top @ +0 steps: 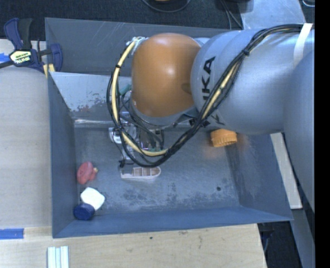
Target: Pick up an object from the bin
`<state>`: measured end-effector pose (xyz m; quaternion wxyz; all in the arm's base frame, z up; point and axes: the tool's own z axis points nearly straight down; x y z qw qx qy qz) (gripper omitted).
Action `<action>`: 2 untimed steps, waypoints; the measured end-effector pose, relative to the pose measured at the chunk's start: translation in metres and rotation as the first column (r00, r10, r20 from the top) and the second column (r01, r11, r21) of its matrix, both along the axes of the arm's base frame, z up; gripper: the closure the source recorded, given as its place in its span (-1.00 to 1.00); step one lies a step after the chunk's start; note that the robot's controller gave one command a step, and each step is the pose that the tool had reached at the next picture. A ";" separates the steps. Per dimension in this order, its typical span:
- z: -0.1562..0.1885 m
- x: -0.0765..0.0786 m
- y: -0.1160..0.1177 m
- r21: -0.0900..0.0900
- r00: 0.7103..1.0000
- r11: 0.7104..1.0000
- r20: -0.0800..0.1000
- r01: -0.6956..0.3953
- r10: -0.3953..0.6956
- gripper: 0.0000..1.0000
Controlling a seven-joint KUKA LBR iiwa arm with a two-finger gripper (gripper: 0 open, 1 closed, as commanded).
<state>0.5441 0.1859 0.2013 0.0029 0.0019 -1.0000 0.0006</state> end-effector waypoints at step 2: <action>-0.129 -0.004 -0.066 0.001 0.987 0.987 0.003 -0.159 0.159 -1.00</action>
Offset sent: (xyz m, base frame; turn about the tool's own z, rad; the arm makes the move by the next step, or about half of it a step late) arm -0.0054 -0.0669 -0.1313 -0.1620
